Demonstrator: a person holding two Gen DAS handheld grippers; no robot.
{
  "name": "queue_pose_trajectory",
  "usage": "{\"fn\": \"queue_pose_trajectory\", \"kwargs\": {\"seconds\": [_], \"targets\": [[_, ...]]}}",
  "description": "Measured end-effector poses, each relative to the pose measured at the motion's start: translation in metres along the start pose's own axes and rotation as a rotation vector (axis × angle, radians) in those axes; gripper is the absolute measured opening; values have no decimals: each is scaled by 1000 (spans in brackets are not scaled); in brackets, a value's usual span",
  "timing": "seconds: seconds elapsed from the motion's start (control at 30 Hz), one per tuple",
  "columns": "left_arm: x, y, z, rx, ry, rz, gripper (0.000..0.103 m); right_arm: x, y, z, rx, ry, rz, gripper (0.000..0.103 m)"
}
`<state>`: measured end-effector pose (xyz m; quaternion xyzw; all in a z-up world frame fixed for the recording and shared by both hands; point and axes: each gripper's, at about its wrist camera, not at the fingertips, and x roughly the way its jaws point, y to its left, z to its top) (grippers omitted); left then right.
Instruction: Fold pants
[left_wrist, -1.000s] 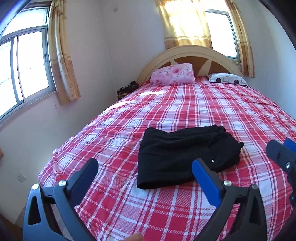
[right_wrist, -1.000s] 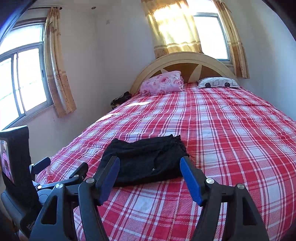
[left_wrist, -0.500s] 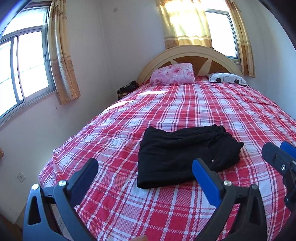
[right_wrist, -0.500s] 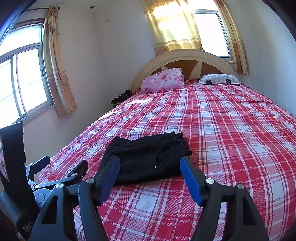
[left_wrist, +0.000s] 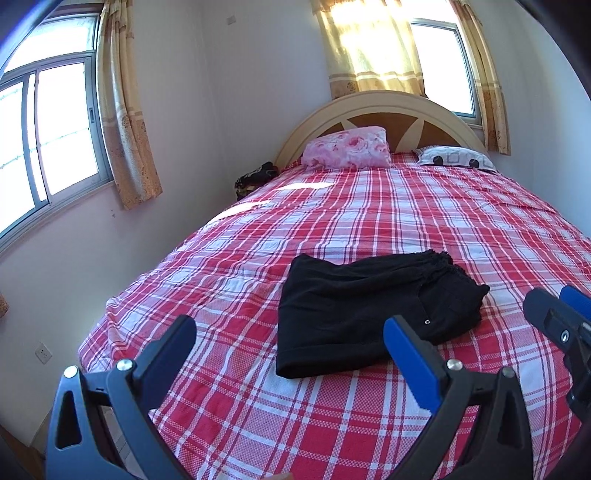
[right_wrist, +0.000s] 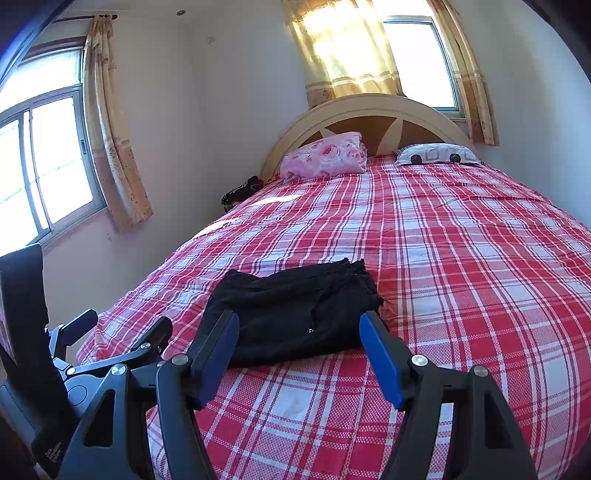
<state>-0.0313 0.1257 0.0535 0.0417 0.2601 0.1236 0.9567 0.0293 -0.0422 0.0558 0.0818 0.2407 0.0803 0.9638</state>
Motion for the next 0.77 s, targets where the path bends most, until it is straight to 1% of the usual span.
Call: {"fn": "queue_pose_trajectory", "kwargs": {"seconds": [0.43, 0.67, 0.77], "targets": [[5, 4, 1, -19, 20, -6, 103, 3, -2, -1, 3, 12, 2, 70], [5, 2, 0, 8, -20, 6, 103, 5, -2, -2, 10, 19, 5, 70], [13, 7, 1, -2, 4, -9, 103, 6, -3, -2, 13, 19, -1, 70]]}}
